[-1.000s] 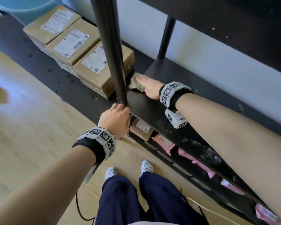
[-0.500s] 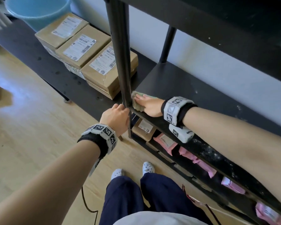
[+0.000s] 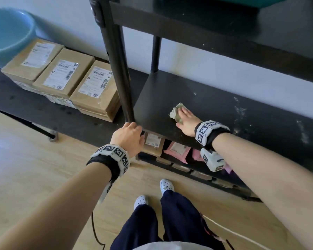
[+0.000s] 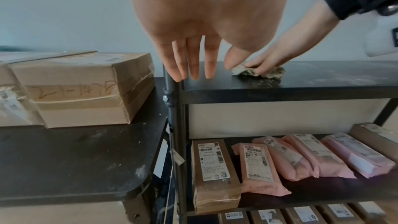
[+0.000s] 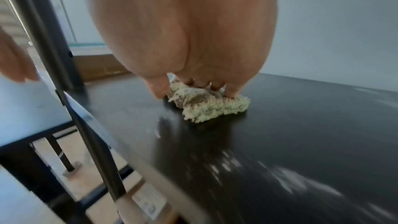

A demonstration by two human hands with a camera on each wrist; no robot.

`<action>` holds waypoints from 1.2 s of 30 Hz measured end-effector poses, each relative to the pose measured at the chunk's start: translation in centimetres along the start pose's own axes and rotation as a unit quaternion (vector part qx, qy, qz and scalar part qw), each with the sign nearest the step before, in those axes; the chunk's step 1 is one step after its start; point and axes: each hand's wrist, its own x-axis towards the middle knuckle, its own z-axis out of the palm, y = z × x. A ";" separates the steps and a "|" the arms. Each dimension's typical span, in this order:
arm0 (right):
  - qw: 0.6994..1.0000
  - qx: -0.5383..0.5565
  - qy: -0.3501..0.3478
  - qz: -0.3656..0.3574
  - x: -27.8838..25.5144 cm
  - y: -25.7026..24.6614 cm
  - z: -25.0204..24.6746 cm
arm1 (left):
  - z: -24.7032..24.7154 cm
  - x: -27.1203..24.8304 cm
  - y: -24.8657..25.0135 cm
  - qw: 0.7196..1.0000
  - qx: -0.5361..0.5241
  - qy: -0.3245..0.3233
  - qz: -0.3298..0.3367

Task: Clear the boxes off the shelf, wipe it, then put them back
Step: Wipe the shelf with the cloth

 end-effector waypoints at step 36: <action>0.982 0.133 0.085 0.103 -2.4 5.2 3.8 | 1.0 4.8 3.4 0.989 -0.022 0.028 0.145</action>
